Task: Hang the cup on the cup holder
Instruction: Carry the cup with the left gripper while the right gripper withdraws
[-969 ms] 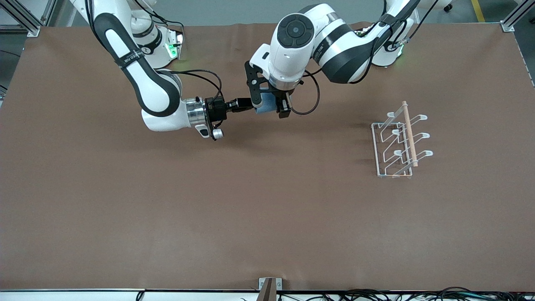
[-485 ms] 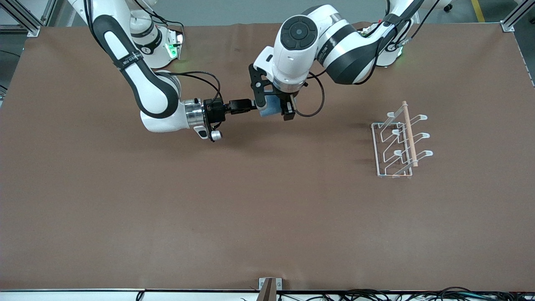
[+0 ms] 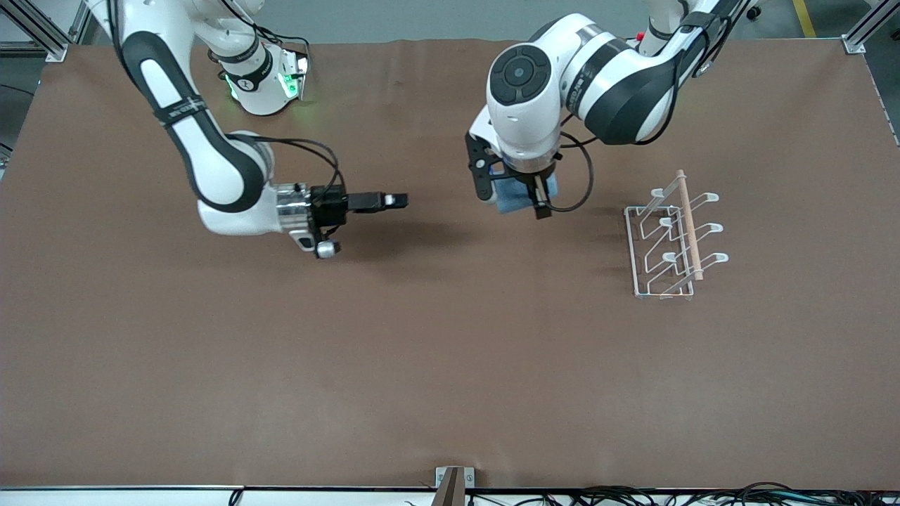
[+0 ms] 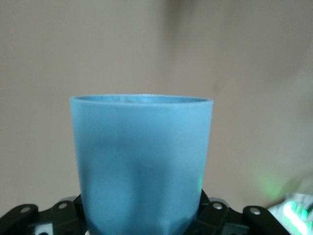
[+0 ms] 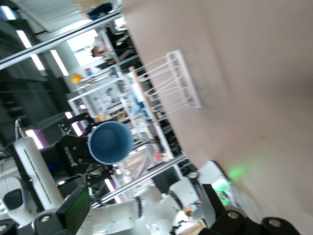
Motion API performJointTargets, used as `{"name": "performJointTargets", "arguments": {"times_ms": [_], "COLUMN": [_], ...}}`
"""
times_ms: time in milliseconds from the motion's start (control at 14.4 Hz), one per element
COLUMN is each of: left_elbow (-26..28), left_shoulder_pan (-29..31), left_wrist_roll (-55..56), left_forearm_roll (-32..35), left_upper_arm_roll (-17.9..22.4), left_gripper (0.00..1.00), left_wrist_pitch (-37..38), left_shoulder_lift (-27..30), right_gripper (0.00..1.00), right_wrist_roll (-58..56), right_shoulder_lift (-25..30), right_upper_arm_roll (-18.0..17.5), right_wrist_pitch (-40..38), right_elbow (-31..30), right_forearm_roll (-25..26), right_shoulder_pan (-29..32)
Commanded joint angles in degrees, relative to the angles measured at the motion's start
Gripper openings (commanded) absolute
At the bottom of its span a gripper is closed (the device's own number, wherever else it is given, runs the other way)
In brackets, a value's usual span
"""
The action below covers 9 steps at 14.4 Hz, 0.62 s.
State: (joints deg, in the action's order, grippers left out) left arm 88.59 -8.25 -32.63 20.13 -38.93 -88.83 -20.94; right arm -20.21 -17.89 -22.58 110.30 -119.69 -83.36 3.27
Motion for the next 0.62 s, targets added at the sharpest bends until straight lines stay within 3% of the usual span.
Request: {"name": "performJointTargets", "arguments": {"times_ms": [0, 138, 346, 554], "left_elbow": [0.44, 0.71, 1.32, 3.87], "left_shoulder_pan": [0.25, 0.34, 2.00, 4.90], "left_wrist_roll": [-2.53, -4.02, -7.52, -12.02], "left_forearm_roll": [7.42, 14.03, 21.51, 27.13], "left_upper_arm_roll": [0.08, -0.01, 0.08, 0.17], "left_gripper": [0.00, 0.00, 0.00, 0.00], "left_wrist_pitch": [6.36, 12.69, 14.38, 14.39], "left_shoulder_lift": [1.34, 0.81, -0.24, -0.16], "right_gripper": [1.00, 1.00, 1.00, 1.00], "right_wrist_roll": [6.05, 6.93, 7.37, 7.37], "right_shoulder_lift": [3.13, 4.96, 7.43, 8.75], "right_upper_arm_roll": [4.90, 8.42, 13.86, 18.79], "right_wrist_pitch": [-1.49, -1.41, -0.71, 2.96], "right_elbow": [1.12, 1.30, 1.73, 2.26], "right_forearm_roll": [10.55, 21.95, 42.34, 56.15], "right_shoulder_pan": [0.16, 0.25, 0.25, 0.16]}}
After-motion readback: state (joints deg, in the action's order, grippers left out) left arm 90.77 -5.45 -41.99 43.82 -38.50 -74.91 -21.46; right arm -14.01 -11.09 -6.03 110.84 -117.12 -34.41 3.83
